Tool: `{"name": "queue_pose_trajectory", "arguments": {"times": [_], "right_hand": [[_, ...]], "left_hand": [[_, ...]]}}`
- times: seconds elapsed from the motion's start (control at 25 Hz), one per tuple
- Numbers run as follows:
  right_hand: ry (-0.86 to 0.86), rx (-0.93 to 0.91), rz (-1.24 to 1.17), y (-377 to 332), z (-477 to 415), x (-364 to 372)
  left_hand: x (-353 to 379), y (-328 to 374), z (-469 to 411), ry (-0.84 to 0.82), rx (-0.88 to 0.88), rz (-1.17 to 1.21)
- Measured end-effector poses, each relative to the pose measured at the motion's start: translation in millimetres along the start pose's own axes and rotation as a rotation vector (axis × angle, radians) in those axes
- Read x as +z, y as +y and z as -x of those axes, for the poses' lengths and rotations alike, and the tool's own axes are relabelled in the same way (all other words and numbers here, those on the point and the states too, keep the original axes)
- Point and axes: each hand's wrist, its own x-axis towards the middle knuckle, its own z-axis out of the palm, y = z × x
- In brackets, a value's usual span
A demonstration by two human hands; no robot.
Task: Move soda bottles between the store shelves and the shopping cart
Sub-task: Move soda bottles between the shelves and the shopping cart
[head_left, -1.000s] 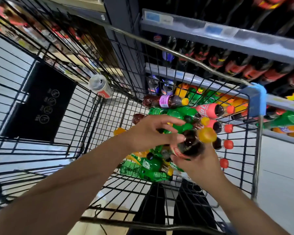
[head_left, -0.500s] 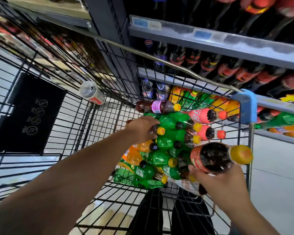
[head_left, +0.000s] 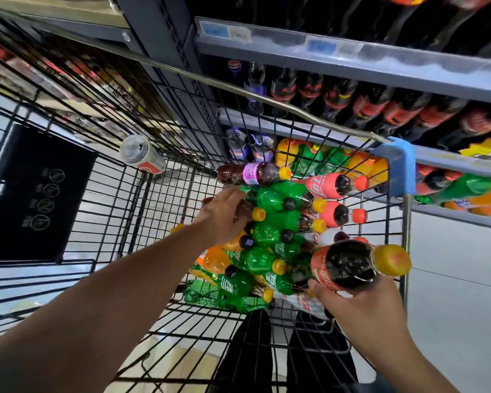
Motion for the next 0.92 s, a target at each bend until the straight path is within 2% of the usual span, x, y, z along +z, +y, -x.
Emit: {"name": "queue_pose_trajectory", "arguments": {"times": [0.08, 0.16, 0.24, 0.28, 0.52, 0.76, 0.92], "right_hand": [[0.005, 0.004, -0.005, -1, 1, -2], [0.007, 0.004, 0.001, -3, 3, -4], [0.013, 0.003, -0.003, -3, 4, -4], [0.019, 0.001, -0.006, -2, 5, -4], [0.012, -0.008, -0.05, 2, 6, 2], [0.003, -0.013, -0.102, 2, 8, 8], [0.056, -0.01, -0.082, 0, 11, 4]], "left_hand": [[0, -5, 18, 0.113, 0.057, 0.07], [2, -10, 38, -0.009, 0.09, 0.087], [8, -13, 49, -0.196, 0.13, -0.067], [13, -14, 50, -0.221, 0.155, -0.149], [21, -8, 38, -0.04, 0.194, -0.097], [24, -7, 45, -0.028, 0.152, -0.079], [25, -2, 49, -0.044, 0.121, -0.042]]}}
